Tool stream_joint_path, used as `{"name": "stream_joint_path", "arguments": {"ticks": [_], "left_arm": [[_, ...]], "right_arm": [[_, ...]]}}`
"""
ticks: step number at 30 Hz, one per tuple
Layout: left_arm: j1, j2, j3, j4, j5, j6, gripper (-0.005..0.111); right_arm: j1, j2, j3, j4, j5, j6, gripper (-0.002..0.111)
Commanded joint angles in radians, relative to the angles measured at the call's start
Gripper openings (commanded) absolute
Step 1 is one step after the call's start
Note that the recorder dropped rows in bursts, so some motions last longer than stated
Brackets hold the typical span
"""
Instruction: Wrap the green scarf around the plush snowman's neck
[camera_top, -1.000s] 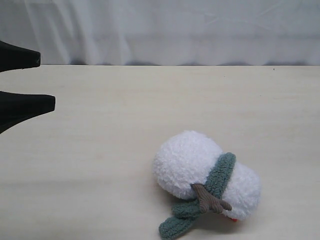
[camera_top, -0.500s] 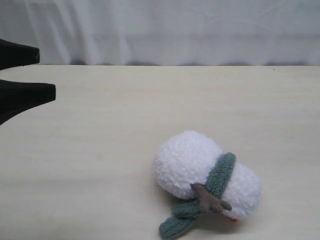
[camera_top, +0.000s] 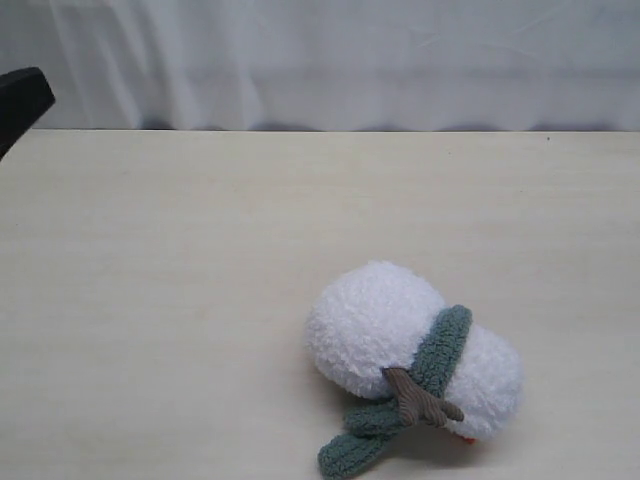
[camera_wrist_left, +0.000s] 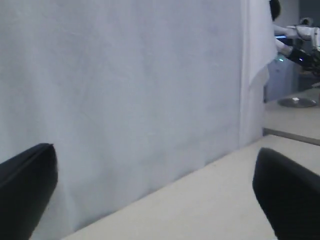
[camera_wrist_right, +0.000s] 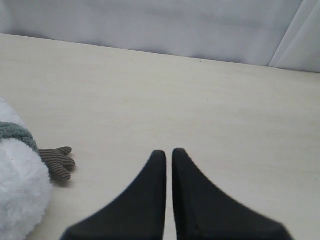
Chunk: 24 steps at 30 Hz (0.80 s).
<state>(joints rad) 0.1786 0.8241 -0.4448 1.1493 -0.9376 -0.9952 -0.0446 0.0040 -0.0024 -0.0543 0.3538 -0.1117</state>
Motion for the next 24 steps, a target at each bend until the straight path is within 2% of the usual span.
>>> {"name": "stream_joint_path", "arguments": {"ticks": [1, 3, 7, 12, 16, 20, 24], "left_arm": [[-0.056, -0.171, 0.072, -0.178, 0.143, 0.101, 0.101], [-0.075, -0.279, 0.159, -0.323, 0.147, 0.210, 0.101], [-0.077, -0.415, 0.254, -0.435, 0.143, 0.278, 0.101], [-0.077, -0.561, 0.283, -0.407, 0.172, 0.281, 0.101], [-0.077, -0.658, 0.283, -0.295, 0.182, 0.258, 0.101], [-0.077, -0.685, 0.283, -0.322, 0.213, 0.258, 0.101], [-0.077, -0.692, 0.283, -0.413, 0.265, 0.279, 0.101]], "right_arm": [[0.013, -0.004, 0.002, -0.006, -0.012, -0.001, 0.004], [0.013, -0.004, 0.002, -0.006, -0.012, -0.001, 0.004], [0.013, -0.004, 0.002, -0.006, -0.012, -0.001, 0.004], [0.013, -0.004, 0.002, -0.006, -0.012, -0.001, 0.004], [0.013, -0.004, 0.002, -0.006, -0.012, -0.001, 0.004], [0.013, -0.004, 0.002, -0.006, -0.012, -0.001, 0.004], [0.013, -0.004, 0.002, -0.006, -0.012, -0.001, 0.004]]}}
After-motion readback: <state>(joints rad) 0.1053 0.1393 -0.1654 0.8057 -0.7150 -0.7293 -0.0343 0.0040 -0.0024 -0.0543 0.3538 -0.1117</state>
